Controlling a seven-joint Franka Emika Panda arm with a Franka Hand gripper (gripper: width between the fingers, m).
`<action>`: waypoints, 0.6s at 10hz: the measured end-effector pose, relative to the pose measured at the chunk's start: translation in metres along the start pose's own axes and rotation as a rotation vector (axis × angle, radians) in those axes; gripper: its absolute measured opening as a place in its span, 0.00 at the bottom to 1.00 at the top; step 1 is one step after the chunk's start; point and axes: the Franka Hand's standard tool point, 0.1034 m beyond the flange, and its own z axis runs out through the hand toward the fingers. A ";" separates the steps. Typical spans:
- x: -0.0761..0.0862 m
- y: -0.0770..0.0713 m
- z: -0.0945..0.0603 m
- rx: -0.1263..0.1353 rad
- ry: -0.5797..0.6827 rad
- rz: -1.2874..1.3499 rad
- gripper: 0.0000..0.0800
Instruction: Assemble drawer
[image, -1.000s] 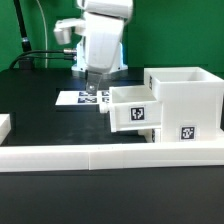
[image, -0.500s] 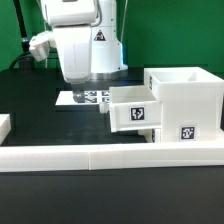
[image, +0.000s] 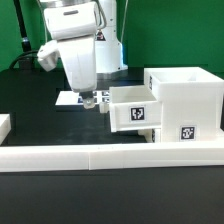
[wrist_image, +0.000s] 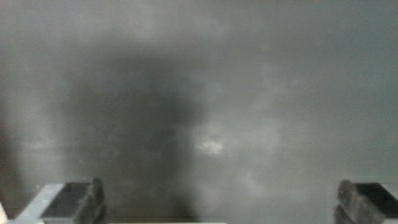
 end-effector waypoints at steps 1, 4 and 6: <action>0.007 0.001 0.001 0.002 0.003 0.011 0.81; 0.028 0.003 0.003 0.005 0.007 0.079 0.81; 0.042 0.007 0.003 0.003 0.009 0.112 0.81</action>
Offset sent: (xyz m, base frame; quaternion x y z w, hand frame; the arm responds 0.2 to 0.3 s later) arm 0.0092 0.0311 0.0033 0.0041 -0.0050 0.0369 0.9993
